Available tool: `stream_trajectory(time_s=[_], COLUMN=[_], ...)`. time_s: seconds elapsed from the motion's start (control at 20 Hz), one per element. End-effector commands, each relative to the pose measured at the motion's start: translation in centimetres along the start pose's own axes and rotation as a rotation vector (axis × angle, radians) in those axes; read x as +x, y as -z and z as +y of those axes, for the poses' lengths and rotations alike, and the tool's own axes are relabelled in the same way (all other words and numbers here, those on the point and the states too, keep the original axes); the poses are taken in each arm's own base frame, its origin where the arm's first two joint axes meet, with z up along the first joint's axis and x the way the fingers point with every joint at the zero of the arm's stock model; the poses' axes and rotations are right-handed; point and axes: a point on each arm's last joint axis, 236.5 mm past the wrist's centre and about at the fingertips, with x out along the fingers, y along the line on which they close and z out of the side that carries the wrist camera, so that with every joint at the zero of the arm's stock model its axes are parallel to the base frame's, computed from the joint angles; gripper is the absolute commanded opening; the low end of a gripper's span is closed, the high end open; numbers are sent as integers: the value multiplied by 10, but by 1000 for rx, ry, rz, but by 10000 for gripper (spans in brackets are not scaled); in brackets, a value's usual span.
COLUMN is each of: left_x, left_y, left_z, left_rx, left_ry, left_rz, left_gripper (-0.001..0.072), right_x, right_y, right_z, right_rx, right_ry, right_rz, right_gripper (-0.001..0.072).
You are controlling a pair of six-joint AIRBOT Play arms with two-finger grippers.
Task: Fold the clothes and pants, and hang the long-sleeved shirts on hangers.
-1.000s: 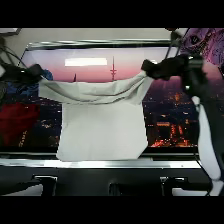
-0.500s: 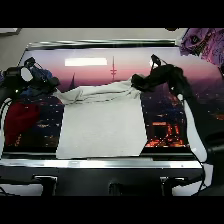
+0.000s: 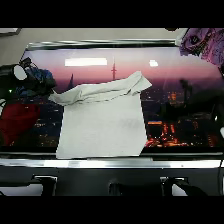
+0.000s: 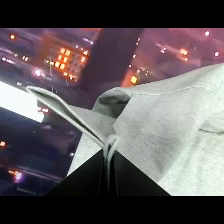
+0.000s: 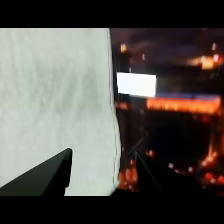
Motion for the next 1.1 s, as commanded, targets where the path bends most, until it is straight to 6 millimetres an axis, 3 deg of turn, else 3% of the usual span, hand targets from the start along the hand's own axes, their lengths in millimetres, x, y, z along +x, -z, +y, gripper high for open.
stream_trajectory(time_s=[0.0,0.1,0.2,0.65,0.75,0.8,0.85,0.95,1.05], left_x=[-1,-1,-1,5,6,6,7,7,7], left_y=[3,3,3,4,4,5,5,5,6], left_z=[1,1,1,2,2,3,3,3,3], left_rx=[2,2,2,1,1,1,1,1,1], left_ry=[-5,-5,-5,-10,-11,-11,-12,-13,-14], left_rz=[11,11,11,23,24,25,26,28,31], left_gripper=[22,22,22,22,22,22,22,22,22], right_x=[46,66,80,103,109,111,111,102,71], right_y=[106,135,146,112,111,111,110,88,26], right_z=[-15,-16,-17,-14,-11,-11,-10,-9,-14], right_rx=[205,280,332,451,463,456,440,400,328], right_ry=[-73,-104,-128,-215,-245,-251,-257,-253,-190], right_rz=[158,192,185,66,78,83,77,26,-106], right_gripper=[482,481,480,461,338,226,27,33,32])
